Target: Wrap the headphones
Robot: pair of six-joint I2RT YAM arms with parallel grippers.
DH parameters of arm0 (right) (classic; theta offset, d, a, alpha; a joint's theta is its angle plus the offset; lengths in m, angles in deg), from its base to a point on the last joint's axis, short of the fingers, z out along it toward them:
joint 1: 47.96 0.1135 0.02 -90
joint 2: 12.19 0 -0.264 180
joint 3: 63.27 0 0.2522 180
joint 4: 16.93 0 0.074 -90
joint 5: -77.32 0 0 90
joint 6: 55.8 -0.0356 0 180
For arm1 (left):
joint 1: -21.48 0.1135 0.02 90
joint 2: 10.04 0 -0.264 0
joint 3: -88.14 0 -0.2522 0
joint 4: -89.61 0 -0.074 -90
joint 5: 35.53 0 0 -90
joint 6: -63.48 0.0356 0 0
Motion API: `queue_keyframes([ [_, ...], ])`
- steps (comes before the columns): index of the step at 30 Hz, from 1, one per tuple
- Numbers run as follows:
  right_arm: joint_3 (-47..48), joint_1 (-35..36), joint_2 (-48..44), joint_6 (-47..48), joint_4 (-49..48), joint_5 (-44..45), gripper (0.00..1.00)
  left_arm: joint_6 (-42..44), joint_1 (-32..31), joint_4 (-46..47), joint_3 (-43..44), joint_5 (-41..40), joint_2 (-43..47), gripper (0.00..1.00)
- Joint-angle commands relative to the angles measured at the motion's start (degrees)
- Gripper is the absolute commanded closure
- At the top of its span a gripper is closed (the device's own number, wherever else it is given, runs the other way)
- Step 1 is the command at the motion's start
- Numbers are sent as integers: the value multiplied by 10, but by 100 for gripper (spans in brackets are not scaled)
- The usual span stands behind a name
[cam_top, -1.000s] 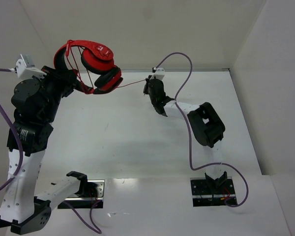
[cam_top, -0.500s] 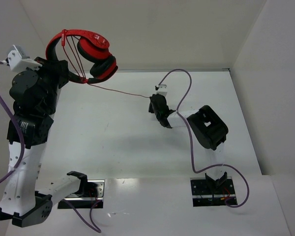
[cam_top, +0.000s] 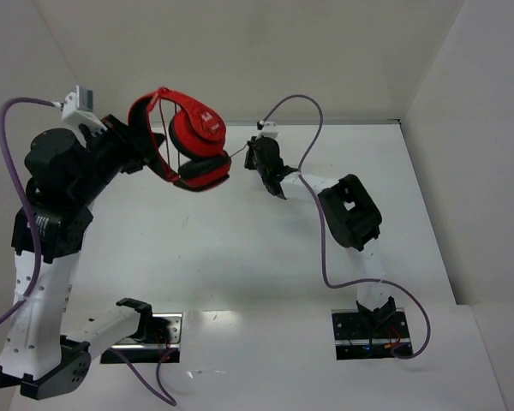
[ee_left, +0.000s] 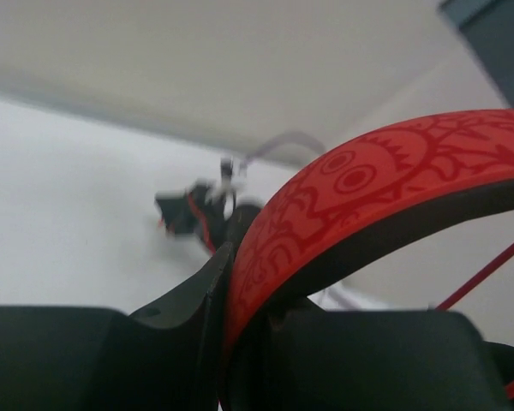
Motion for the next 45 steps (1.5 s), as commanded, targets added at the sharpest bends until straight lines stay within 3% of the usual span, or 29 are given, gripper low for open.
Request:
queue_keyframes([
  [1,83,-10,34,32,29,21,99,16,2,-56,-42,129,31,100],
  [10,467,-39,130,118,217,47,99,175,2,-173,-224,175,46,100],
  [13,557,-39,145,129,245,16,99,197,2,-168,-261,124,29,100],
  [22,549,-28,96,155,291,-5,99,242,2,-157,-247,-106,-62,100],
  [30,501,27,23,173,320,-10,99,247,2,-66,-267,-318,-118,100],
  [39,394,74,-74,138,324,-90,99,268,2,71,-286,-322,-160,100],
  [42,408,94,-74,170,327,-38,99,268,2,87,-281,-274,-160,100],
  [45,481,100,-47,158,363,25,99,262,2,95,-288,-243,-160,100],
])
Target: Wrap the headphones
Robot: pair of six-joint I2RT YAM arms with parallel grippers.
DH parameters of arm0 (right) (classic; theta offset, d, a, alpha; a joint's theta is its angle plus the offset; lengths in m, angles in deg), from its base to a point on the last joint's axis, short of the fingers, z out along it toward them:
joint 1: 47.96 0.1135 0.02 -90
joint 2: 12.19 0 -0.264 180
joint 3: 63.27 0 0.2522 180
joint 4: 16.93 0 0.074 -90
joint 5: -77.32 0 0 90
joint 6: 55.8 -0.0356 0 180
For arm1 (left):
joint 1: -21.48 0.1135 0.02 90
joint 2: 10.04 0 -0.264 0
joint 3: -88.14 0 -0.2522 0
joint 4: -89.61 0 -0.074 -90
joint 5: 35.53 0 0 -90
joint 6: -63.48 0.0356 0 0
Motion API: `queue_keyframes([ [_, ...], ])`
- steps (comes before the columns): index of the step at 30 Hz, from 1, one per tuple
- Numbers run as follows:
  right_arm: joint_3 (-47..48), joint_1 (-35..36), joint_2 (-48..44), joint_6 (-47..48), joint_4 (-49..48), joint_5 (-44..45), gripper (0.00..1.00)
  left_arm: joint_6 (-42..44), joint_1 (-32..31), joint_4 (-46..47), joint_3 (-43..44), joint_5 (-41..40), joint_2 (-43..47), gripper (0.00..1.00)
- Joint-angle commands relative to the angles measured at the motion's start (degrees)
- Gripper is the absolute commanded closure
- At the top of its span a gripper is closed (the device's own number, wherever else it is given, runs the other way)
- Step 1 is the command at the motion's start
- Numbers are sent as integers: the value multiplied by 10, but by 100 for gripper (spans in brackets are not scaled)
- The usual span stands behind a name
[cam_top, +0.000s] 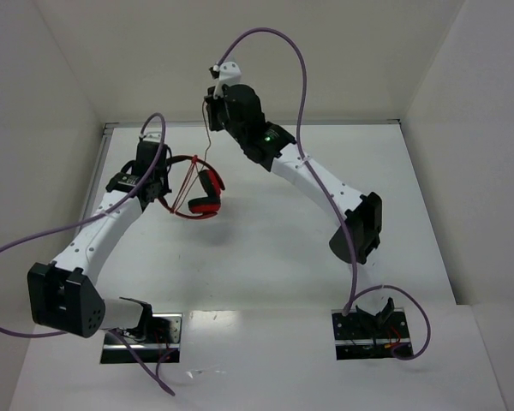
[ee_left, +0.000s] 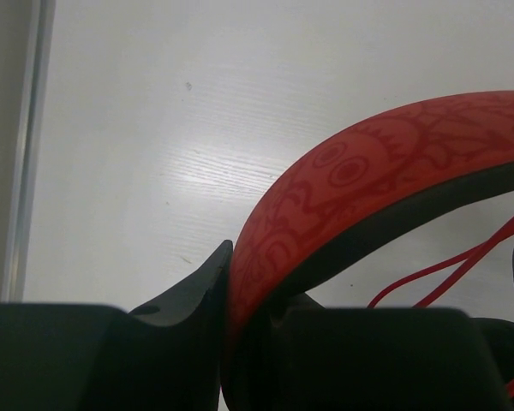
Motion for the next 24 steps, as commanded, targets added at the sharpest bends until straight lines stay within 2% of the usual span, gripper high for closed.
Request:
queue_keyframes([
  [1,68,2,2,-2,6,77,99,-2,0,87,-2,54,17,100],
  [5,92,2,9,-7,11,154,99,-8,-6,92,-32,109,28,100],
  [10,97,2,33,6,-19,194,99,-12,-6,107,-65,274,51,100],
  [14,180,-3,80,-5,10,207,99,-30,-19,102,-93,284,74,100],
  [17,170,-3,80,-22,4,191,99,-30,-19,102,-115,284,85,100],
  [21,165,-3,90,-22,9,203,99,-36,-19,97,-120,329,98,100],
  [24,159,-3,90,-35,25,203,99,-50,-19,97,-125,303,104,100],
])
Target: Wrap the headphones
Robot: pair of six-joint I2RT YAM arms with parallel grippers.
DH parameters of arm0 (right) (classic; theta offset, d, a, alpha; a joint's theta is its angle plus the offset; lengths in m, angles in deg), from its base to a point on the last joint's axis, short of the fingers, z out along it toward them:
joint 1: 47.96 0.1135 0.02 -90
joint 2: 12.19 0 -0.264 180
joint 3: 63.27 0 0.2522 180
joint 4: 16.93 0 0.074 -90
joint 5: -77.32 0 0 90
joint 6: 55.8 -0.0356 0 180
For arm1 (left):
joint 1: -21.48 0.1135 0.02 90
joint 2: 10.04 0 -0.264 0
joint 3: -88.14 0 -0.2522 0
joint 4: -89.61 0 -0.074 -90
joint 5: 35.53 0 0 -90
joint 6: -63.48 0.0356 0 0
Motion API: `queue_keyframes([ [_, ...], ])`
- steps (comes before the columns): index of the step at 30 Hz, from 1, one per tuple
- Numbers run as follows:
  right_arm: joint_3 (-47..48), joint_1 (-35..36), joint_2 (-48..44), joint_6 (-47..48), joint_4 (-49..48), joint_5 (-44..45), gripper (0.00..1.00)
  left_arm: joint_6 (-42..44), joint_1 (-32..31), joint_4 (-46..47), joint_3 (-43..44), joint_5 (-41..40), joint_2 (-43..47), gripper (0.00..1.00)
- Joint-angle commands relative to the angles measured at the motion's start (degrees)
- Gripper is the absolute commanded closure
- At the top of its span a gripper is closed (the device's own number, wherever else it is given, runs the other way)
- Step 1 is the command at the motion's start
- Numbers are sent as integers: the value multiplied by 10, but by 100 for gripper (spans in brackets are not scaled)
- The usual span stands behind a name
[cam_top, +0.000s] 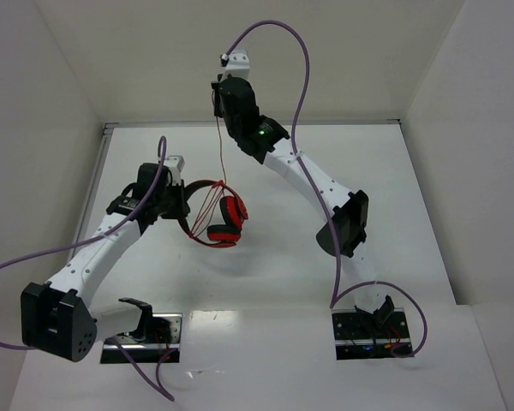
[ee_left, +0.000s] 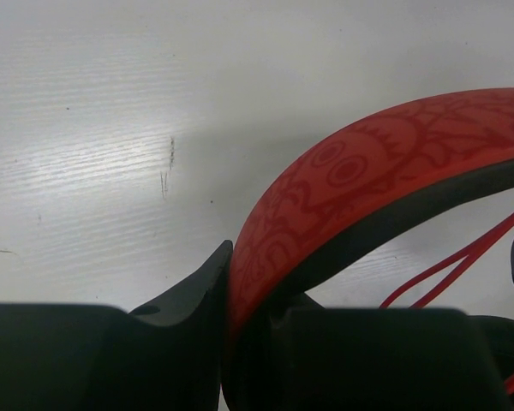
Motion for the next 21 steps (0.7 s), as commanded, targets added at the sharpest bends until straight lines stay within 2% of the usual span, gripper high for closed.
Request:
queue_keyframes([
  [1,8,-3,5,-15,-13,20,99,-31,-1,45,-8,20,26,100],
  [4,3,-3,0,-10,6,48,99,-46,-1,52,-13,2,32,100],
  [8,0,-3,-7,-21,26,32,99,-46,-1,65,-32,-64,12,100],
  [12,-36,-3,-33,-50,33,19,99,-31,-1,92,-22,-184,-37,100],
  [17,-42,-3,-33,-105,61,-51,99,-18,-6,110,36,-246,-129,100],
  [21,-55,11,-33,-132,83,-87,99,-23,-6,152,56,-331,-165,100],
])
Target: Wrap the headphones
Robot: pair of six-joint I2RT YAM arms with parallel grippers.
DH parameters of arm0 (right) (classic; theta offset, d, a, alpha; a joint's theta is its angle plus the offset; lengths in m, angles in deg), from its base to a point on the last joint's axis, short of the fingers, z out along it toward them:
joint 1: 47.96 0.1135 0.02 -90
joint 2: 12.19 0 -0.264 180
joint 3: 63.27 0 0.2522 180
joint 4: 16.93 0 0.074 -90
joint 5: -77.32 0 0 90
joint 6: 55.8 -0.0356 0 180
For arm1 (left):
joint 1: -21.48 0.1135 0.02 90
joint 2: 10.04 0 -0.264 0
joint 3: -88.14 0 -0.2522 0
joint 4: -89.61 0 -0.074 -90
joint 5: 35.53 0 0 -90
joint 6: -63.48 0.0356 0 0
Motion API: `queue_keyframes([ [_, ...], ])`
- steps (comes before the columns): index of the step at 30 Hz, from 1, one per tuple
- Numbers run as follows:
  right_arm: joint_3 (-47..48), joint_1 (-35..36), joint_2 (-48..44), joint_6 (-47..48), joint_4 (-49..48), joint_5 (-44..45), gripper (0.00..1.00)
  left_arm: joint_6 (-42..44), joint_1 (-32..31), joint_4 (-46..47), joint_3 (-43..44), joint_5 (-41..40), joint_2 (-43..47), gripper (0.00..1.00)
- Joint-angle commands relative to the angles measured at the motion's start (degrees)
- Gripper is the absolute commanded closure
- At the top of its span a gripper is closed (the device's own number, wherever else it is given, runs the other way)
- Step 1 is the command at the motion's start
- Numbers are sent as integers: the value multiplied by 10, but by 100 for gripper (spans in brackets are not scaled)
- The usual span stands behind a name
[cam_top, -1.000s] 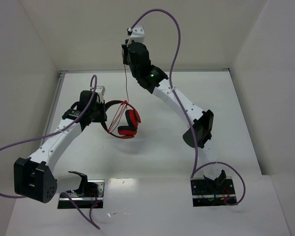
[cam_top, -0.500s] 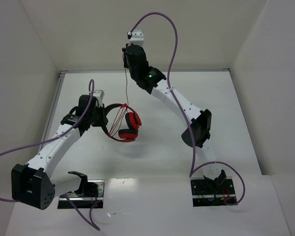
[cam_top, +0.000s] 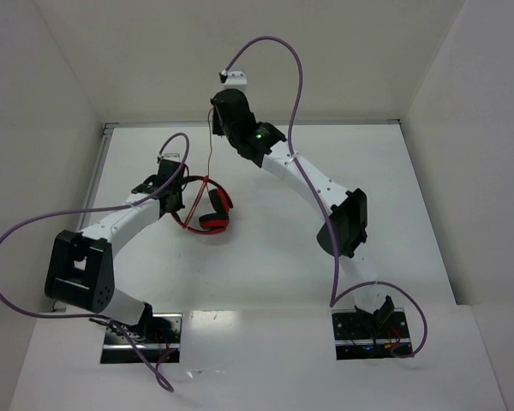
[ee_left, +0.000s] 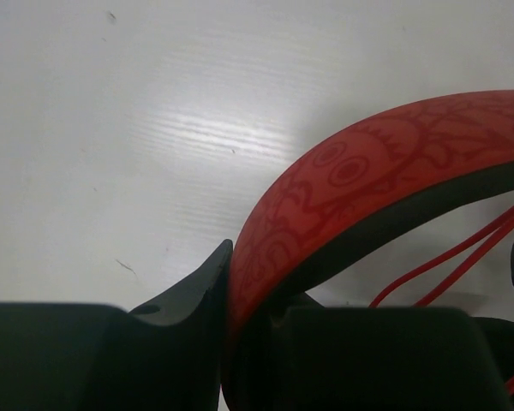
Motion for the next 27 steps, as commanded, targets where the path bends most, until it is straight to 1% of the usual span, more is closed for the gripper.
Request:
queue_keyframes([
  [1,-14,14,-29,-48,5,-56,99,-19,-2,86,53,-96,-17,100],
  [2,-15,14,-29,-64,5,-72,99,-29,-2,92,53,-109,-24,100],
  [3,-20,20,-29,-74,15,-107,99,-53,-2,99,59,-133,-36,100],
  [5,-26,25,-29,-97,32,-139,99,-79,-2,122,59,-154,-43,100],
  [6,-31,31,-29,-105,40,-167,99,-108,-2,128,59,-168,-50,100],
  [7,-43,31,-29,-110,40,-181,99,-121,-2,140,59,-168,-50,100],
  [11,-83,54,-40,-124,40,-207,99,-193,-2,150,70,-197,-73,100],
  [13,-101,54,-45,-143,25,-235,99,-225,-2,150,77,-197,-79,100],
  [17,-112,65,-50,-161,10,-262,99,-263,-2,150,112,-207,-109,100],
  [19,-112,70,-50,-161,10,-268,99,-274,4,145,128,-191,-124,100],
  [20,-137,78,-50,-174,10,-289,99,-318,25,139,160,-155,-142,100],
  [21,-144,78,-50,-174,10,-289,99,-318,25,139,160,-155,-142,100],
  [27,-199,97,-63,-181,5,-294,99,-387,60,142,177,-63,-160,100],
])
